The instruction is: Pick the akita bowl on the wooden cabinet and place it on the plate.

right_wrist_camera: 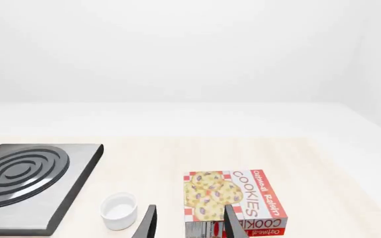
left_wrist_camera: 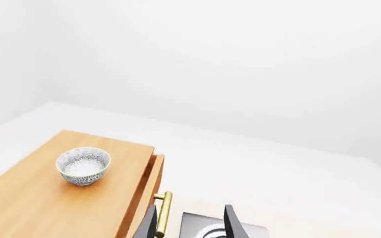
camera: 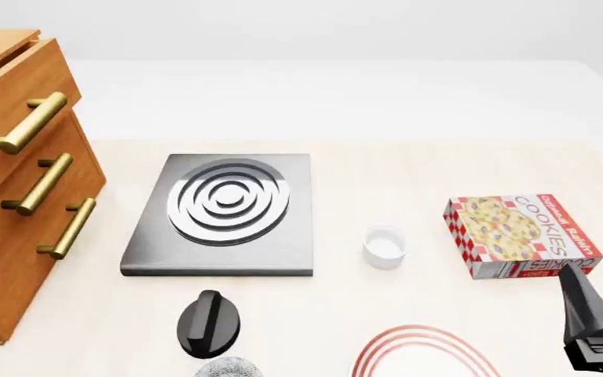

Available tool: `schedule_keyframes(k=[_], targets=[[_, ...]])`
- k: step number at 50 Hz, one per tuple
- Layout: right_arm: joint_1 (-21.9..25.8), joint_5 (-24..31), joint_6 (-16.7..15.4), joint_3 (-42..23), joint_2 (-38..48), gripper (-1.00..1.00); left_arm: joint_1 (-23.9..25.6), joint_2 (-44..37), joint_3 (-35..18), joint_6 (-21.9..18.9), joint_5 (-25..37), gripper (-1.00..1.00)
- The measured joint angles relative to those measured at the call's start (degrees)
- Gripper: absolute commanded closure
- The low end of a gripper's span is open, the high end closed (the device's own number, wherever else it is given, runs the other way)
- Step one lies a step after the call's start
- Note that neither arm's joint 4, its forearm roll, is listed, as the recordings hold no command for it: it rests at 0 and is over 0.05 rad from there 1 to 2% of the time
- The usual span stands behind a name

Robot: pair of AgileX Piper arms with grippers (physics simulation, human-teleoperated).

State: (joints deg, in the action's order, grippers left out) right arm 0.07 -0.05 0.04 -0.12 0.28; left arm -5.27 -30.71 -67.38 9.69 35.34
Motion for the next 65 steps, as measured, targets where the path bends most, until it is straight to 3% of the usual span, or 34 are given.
schedule_keyframes(k=[21,38,65], targets=[[0.0,0.0,0.0,0.0,0.0,-1.0,-9.3,-5.8,-3.9,3.2,-0.6,-1.0],[0.0,0.0,0.0,0.0,0.0,-1.0,-19.8,-13.4,-4.4,6.0,-5.8,-1.0],[0.0,0.0,0.0,0.0,0.0,-1.0,-27.5,-22.0,-4.6,7.6,-11.4,-1.0]])
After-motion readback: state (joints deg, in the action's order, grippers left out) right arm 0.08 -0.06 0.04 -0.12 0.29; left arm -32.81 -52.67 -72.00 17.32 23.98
